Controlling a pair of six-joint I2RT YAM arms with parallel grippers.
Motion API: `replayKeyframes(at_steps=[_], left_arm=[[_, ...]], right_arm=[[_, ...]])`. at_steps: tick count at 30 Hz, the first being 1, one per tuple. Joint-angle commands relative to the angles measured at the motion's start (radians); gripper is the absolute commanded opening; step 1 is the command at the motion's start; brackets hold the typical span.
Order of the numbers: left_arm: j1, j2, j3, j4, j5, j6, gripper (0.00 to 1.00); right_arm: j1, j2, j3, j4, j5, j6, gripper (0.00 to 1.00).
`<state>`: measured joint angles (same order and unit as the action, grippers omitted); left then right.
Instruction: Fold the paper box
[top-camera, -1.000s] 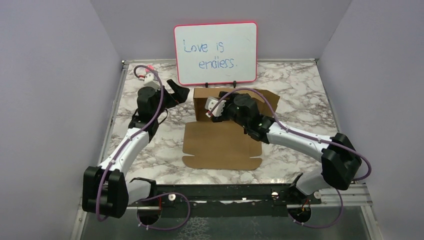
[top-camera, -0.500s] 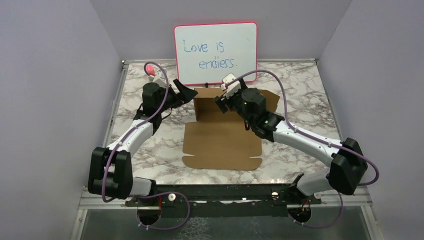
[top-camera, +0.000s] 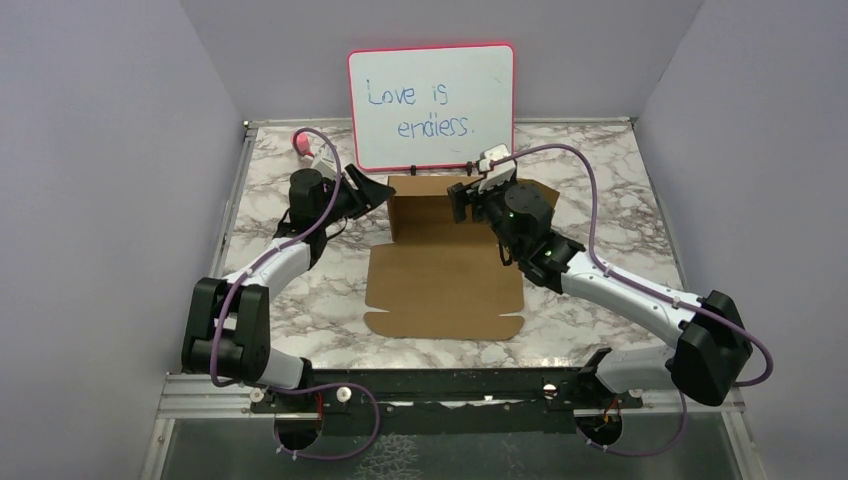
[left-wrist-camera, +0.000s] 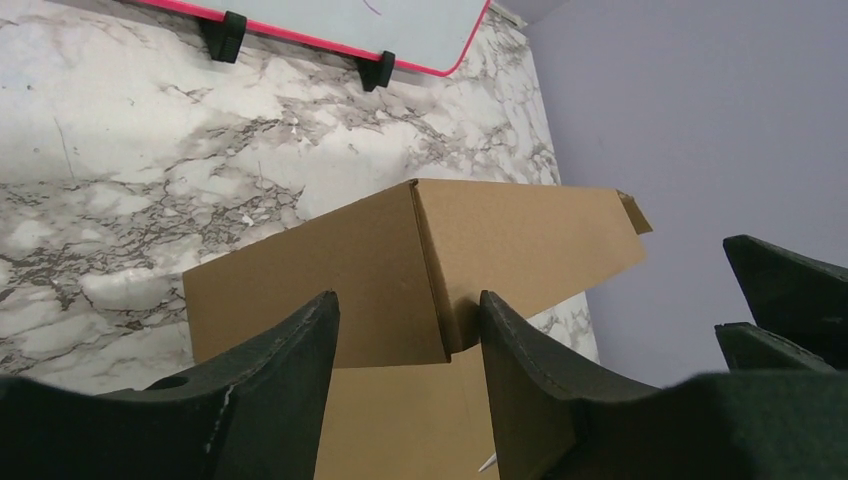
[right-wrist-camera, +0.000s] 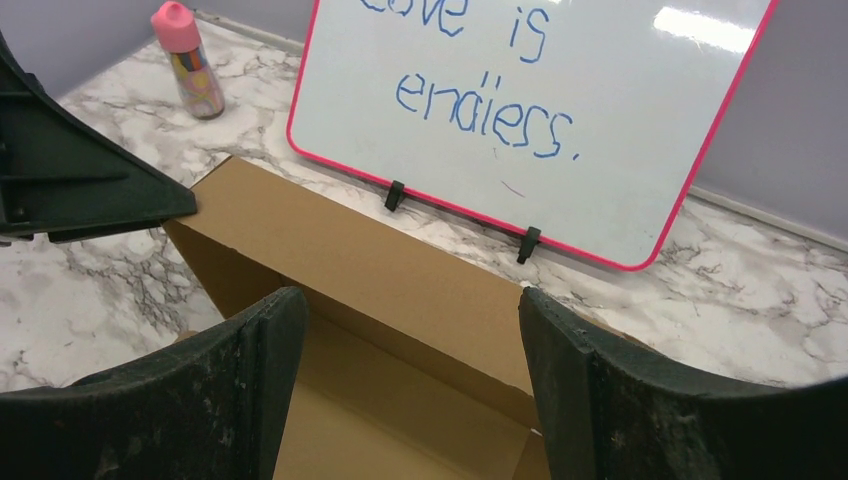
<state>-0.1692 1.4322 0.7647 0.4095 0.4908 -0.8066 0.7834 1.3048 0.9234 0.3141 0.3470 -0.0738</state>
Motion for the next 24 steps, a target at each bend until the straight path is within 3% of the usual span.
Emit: replayKeyframes(at_steps=[1, 6, 12, 24], left_arm=[[0.008, 0.024, -0.022, 0.040, 0.019, -0.007, 0.52], [0.008, 0.041, -0.032, 0.056, 0.017, -0.016, 0.37], [0.008, 0.050, -0.058, 0.079, 0.028, -0.032, 0.28], [0.007, 0.046, -0.158, 0.090, 0.012, -0.032, 0.23]], right_arm=[[-0.012, -0.027, -0.022, 0.045, 0.049, 0.058, 0.83], [-0.022, -0.029, -0.027, 0.031, 0.039, 0.071, 0.83], [-0.045, -0.027, -0.038, 0.023, 0.008, 0.120, 0.82], [-0.062, -0.005, -0.038, 0.012, -0.041, 0.161, 0.82]])
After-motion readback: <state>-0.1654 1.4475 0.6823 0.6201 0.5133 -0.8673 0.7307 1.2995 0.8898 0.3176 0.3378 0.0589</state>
